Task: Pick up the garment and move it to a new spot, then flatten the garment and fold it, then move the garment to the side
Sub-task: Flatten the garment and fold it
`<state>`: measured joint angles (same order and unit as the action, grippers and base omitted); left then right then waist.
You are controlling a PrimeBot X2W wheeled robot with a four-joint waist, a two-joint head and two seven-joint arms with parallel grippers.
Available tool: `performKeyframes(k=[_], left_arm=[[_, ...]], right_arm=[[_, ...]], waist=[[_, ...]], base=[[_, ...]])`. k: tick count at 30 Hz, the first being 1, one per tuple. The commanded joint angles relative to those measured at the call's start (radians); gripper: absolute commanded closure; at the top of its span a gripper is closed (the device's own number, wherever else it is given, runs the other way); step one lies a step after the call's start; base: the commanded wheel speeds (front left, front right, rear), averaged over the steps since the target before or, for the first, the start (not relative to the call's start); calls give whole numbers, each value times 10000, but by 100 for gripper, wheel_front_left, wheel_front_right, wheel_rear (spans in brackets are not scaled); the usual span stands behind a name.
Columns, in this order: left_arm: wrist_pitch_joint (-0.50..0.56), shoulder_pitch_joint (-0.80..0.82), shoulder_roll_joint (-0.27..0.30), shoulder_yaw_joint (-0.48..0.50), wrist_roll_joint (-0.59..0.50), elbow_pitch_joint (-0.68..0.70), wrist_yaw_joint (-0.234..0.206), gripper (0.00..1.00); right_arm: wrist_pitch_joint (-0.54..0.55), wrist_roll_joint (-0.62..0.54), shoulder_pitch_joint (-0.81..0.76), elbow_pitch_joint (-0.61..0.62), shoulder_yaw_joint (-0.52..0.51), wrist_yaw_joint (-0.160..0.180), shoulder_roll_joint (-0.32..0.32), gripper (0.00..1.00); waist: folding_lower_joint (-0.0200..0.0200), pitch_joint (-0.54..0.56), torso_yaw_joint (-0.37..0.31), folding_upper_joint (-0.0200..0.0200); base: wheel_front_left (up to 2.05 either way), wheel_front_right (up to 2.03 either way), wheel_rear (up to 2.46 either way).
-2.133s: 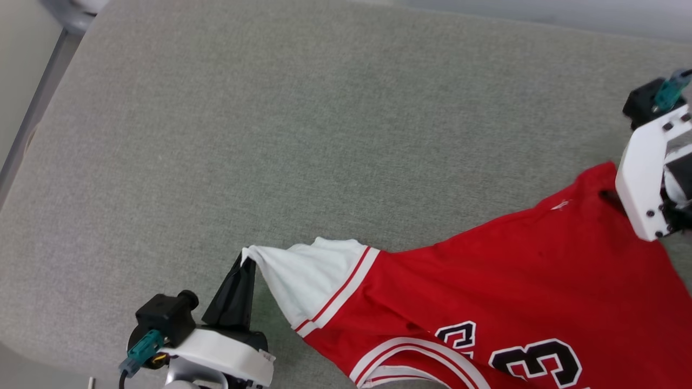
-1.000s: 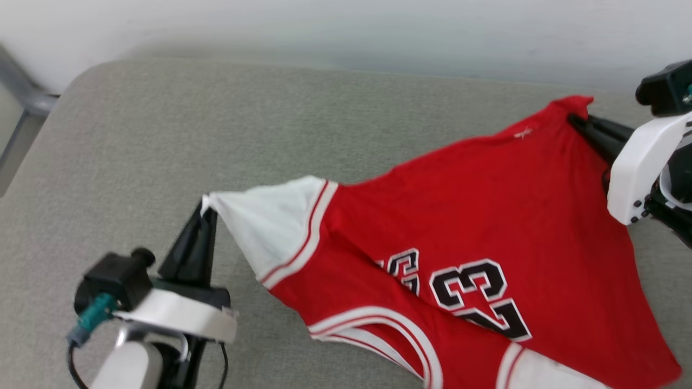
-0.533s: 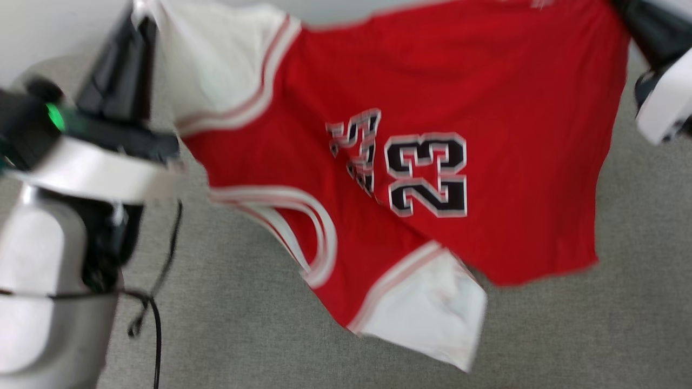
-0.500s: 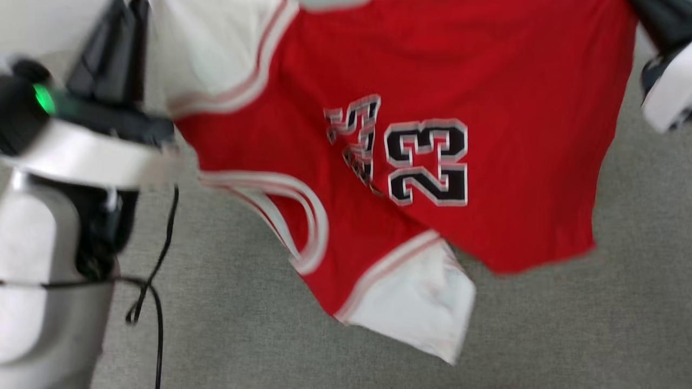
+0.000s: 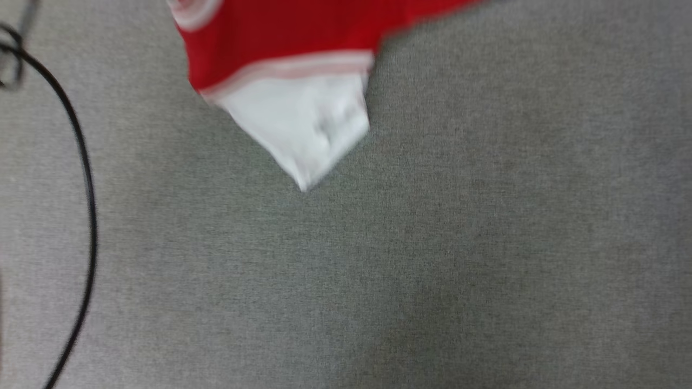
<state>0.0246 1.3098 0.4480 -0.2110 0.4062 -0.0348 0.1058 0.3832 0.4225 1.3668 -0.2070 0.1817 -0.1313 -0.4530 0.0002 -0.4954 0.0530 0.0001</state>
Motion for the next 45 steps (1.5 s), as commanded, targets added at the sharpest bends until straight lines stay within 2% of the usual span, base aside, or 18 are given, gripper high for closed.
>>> performKeyframes(k=[1,6,11,15,20,26,32,39,44,45], left_arm=[[16,861,106,-100,-77,-469,72,100],[-240,3114,244,-485,-45,-1788,193,100],[-524,4506,324,-838,39,-2754,230,100],[-788,4834,430,-1184,191,-3342,229,100],[-1199,4226,727,-1635,412,-3862,234,100],[-1686,2847,1133,-2039,828,-4017,236,100],[-2212,520,1306,-2060,1290,-3643,107,100],[-2570,-2745,1343,-1955,1852,-2510,-490,100],[-2656,-5448,1297,-2052,2135,-1234,-1255,100],[-2656,-5448,1297,-2052,2135,-1234,-1255,100]], right_arm=[[-147,-228,699,-345,-44,11,183,100],[-537,-704,2401,-1433,88,11,456,100],[-1052,-920,3739,-2454,190,11,656,100],[-1483,-1022,4242,-3305,524,11,737,100],[-1940,-647,3999,-4050,1305,11,714,100],[-2518,100,2998,-4379,2343,11,479,100],[-2944,1087,1190,-4044,3250,11,22,100],[-3094,1984,-1418,-2908,3893,11,-706,100],[-2987,2323,-3358,-2158,3938,11,-1010,100],[-2987,2323,-3358,-2158,3938,11,-1010,100]], waist=[[-2,-579,-100,-1],[-2,-967,-144,-1],[-2,-1155,-132,-1],[-2,-1312,-73,-1],[-2,-1544,-16,-1],[-2,-1571,-15,-1],[-2,-1054,30,-1],[-2,-165,54,-1],[-2,576,4,-1],[-2,576,4,-1]], base=[[0,0,0],[0,0,0],[0,0,0],[0,0,0],[0,0,0],[0,0,0],[0,0,0],[0,0,0],[0,0,0],[0,0,0]])
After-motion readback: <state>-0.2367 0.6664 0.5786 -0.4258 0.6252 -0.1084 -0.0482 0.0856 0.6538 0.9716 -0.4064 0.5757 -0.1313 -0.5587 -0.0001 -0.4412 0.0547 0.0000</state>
